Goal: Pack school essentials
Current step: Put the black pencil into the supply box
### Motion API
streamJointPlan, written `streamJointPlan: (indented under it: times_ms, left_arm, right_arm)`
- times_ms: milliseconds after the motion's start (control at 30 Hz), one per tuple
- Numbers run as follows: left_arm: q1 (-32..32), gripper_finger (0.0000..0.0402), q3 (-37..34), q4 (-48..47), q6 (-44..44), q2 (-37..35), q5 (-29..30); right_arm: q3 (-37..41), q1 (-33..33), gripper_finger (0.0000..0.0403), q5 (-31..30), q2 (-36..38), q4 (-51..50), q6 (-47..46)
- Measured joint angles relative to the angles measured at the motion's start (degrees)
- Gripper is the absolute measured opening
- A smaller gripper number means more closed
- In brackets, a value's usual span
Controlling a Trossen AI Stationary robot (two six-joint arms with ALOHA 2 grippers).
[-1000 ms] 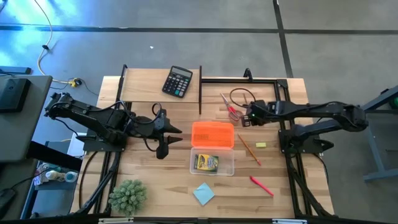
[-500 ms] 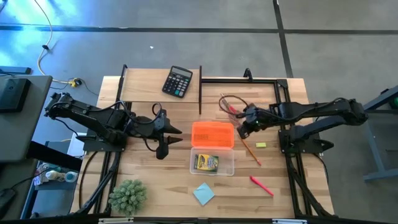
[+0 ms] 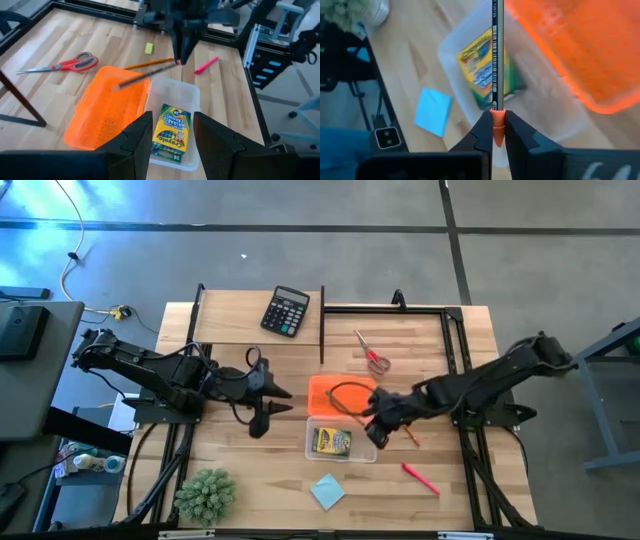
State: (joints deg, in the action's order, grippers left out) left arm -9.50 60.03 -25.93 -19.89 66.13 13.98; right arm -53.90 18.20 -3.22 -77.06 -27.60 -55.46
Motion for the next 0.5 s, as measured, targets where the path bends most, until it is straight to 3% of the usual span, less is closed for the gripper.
streamJointPlan:
  times_ms: [100, 233, 500]
  left_arm:
    - [0.00, 0.0131, 0.00, 0.02, 0.77, 0.00, -0.38]
    - [0.00, 0.0131, 0.00, 0.02, 1.06, 0.00, -0.46]
    - [0.00, 0.0131, 0.00, 0.02, 0.64, 0.00, -2.82]
  right_arm:
    - [-3.68, 1.82, 0.0014, -0.28, -3.88, -1.03, 1.13]
    - [-9.98, 2.68, 0.0014, -1.03, -8.86, -9.58, 4.39]
    - [-17.66, 2.03, 0.0014, 0.32, -14.43, -20.37, 21.19]
